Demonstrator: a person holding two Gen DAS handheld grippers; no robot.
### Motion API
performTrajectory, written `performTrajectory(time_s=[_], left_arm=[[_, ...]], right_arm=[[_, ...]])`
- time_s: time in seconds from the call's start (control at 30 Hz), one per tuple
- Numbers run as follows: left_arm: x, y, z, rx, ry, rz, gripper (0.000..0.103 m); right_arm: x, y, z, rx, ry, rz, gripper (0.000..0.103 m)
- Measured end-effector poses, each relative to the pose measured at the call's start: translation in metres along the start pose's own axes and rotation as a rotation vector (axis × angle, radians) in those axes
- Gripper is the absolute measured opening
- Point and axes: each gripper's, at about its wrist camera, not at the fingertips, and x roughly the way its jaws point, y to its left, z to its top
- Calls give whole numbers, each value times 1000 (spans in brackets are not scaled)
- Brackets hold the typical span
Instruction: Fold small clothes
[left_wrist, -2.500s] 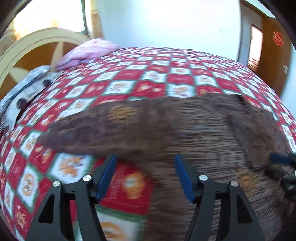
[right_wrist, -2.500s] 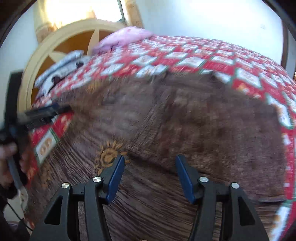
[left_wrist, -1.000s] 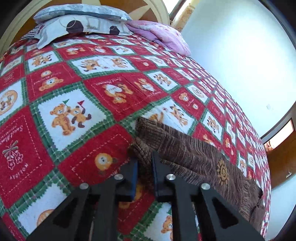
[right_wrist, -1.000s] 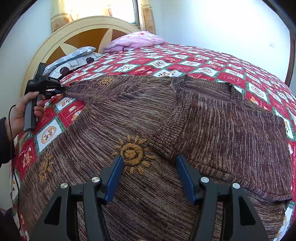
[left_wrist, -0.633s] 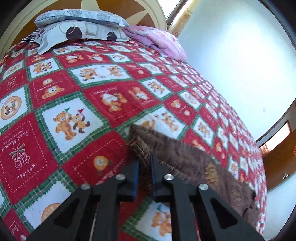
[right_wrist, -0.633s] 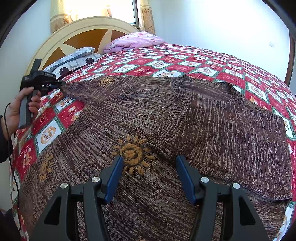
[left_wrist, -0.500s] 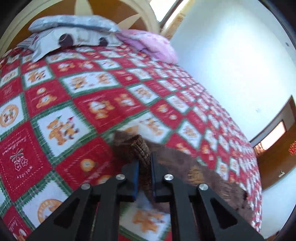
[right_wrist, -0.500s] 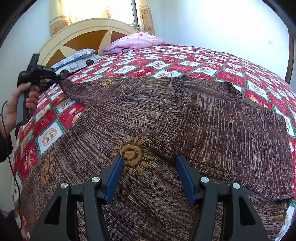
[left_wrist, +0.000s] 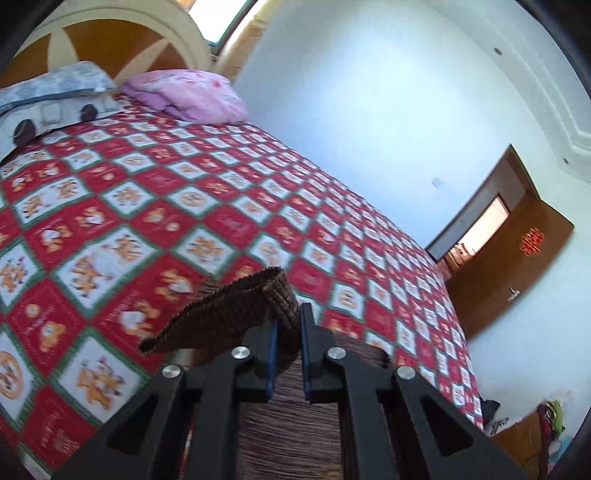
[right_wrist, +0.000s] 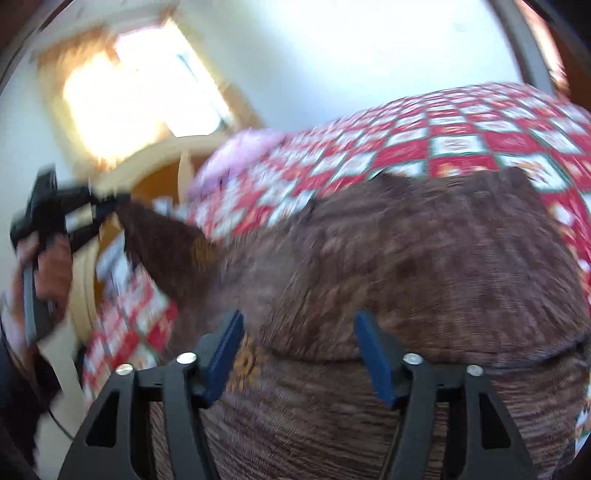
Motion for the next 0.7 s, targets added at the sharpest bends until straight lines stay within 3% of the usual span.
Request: performTrajectory(time_s=[0.1,0.33,0.53,0.6,0.67,0.7], left_arm=[[8,-33,-12,36,18,-36,11],[40,-99,-67,161,92,-79,11],[63,-138,-136,389,212,-79,19],[56,-143,-152,471,213,-74,33],[43,-138,-159,543,172,-65,60],[37,-133,-160,573,148,-52,66]], right_arm=[[-14,-17,4,101,-81,-15,75],[-24,-35,7,208,-140,-26,76],[-31,-54,8,299,-159,-17,76],[-32,-56,7,303,-156,-15,76],[-30,-55,9,296,-154,-16,76],[-30,-54,8,290,-152,-17,76]])
